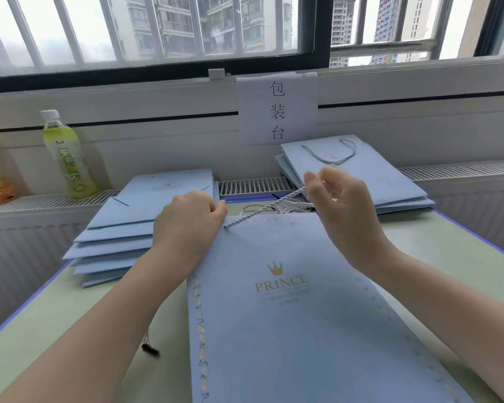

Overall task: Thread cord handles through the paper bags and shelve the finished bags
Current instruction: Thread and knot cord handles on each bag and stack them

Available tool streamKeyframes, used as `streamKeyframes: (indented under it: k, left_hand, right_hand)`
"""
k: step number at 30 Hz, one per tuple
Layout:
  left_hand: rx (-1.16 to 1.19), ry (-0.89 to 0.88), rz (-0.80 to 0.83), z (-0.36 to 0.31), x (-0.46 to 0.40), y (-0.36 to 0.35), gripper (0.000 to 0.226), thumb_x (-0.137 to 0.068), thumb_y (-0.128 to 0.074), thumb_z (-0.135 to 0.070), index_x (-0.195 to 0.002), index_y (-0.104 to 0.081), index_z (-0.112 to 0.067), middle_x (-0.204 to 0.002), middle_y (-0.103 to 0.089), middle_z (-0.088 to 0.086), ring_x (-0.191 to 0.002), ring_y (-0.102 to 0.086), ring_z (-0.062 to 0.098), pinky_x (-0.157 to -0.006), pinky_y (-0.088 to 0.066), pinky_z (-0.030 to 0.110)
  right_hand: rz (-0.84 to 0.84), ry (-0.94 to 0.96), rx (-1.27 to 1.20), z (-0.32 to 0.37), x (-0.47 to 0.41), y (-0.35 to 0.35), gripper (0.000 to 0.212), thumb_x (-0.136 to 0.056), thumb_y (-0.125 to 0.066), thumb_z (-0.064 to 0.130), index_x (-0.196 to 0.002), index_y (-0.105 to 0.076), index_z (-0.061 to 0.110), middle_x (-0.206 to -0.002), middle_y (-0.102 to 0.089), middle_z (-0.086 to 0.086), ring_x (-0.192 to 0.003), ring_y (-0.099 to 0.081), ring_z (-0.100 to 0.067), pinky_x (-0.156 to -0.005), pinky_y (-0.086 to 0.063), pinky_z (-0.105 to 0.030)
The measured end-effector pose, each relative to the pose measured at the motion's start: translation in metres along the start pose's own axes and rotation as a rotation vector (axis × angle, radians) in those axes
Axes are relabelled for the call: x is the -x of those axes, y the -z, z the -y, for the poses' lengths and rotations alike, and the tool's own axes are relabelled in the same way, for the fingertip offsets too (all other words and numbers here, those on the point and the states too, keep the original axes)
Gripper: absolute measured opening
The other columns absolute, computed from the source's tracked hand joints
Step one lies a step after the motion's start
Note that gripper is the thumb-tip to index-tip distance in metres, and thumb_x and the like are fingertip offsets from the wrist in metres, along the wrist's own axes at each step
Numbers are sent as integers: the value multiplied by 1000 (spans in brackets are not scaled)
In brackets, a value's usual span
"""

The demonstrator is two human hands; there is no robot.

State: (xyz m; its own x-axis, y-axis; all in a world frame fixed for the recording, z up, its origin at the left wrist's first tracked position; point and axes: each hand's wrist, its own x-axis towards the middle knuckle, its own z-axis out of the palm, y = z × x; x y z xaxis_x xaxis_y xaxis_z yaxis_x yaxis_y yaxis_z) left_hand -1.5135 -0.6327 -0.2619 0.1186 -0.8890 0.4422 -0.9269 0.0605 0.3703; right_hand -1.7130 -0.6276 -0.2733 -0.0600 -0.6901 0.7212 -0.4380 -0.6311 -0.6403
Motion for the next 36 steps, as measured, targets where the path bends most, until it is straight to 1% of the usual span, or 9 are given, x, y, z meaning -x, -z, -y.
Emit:
streamKeyframes:
  k: [5, 11, 14, 16, 18, 21, 28, 31, 36]
  left_hand:
    - [-286, 51, 37, -1, -2, 2, 33, -99, -37, -32, -78, -46, -8, -68, -35, 4, -75, -42, 29, -66, -32, 31]
    - [-605, 20, 81, 3, 0, 7, 20, -100, -36, -30, -94, -49, -15, -106, -59, 8, -97, -52, 28, -79, -32, 31]
    - [-63, -180, -10, -6, 1, 0, 41, -99, -37, -45, -98, -61, -13, -98, -65, 3, -98, -57, 25, -82, -38, 33]
    - [481, -328, 141, -21, 8, -1, 45, -91, -40, -51, -95, -64, -14, -91, -67, -5, -93, -62, 16, -79, -43, 28]
    - [681, -392, 332, -31, 17, -7, 37, -90, -49, -44, -99, -64, -10, -79, -69, -11, -80, -64, 5, -73, -46, 18]
    - [710, -364, 334, -31, 21, -16, 17, -95, -53, -23, -86, -62, -11, -47, -54, -13, -46, -47, 1, -53, -37, 13]
    - [1075, -217, -22, -19, 4, 1, 34, -98, -48, -13, -65, -57, -12, -45, -42, -11, -45, -34, 7, -48, -30, 20]
    - [1163, -280, 126, -17, 5, 7, 36, -85, -50, -15, -49, -54, -18, -51, -47, -7, -54, -41, 10, -58, -37, 19]
    - [836, -242, 399, -22, 12, -4, 40, -94, -52, -22, -58, -70, -20, -68, -67, 1, -71, -60, 14, -81, -45, 26]
  right_hand:
    - [15, -54, -98, 1, 2, -2, 49, -97, -45, 31, -69, -37, -9, -59, -39, -27, -52, -33, -19, -49, -30, -35]
    - [166, -108, -181, -5, 0, -3, 26, -99, -43, 11, -76, -53, 11, -49, -46, 7, -43, -41, -7, -48, -37, -15]
    - [257, -139, -249, -6, 2, -6, 12, -96, -50, 7, -85, -55, 9, -53, -51, 10, -49, -46, -4, -53, -41, -16]
    - [312, -122, -269, -3, 4, -9, 8, -94, -54, 7, -88, -56, 12, -60, -55, 8, -55, -50, -4, -58, -44, -18]
    - [328, -97, -273, -1, 5, -11, 11, -92, -56, 6, -87, -56, 16, -68, -59, -1, -59, -52, -5, -62, -45, -20]
    - [323, -78, -237, -3, 4, -11, 14, -93, -54, 4, -87, -57, 16, -70, -60, -1, -60, -52, -6, -64, -44, -22]
    - [395, 9, 112, -17, 4, -4, 26, -98, -44, 9, -85, -65, 19, -75, -51, 11, -72, -47, -7, -69, -40, -26]
    - [356, 93, 337, -20, 2, -2, 19, -96, -52, 19, -93, -70, 13, -85, -51, 2, -85, -48, -16, -74, -40, -29]
    - [329, -106, 194, -17, -1, 0, 24, -98, -39, 5, -90, -61, 12, -71, -58, 10, -56, -49, 3, -55, -34, -16]
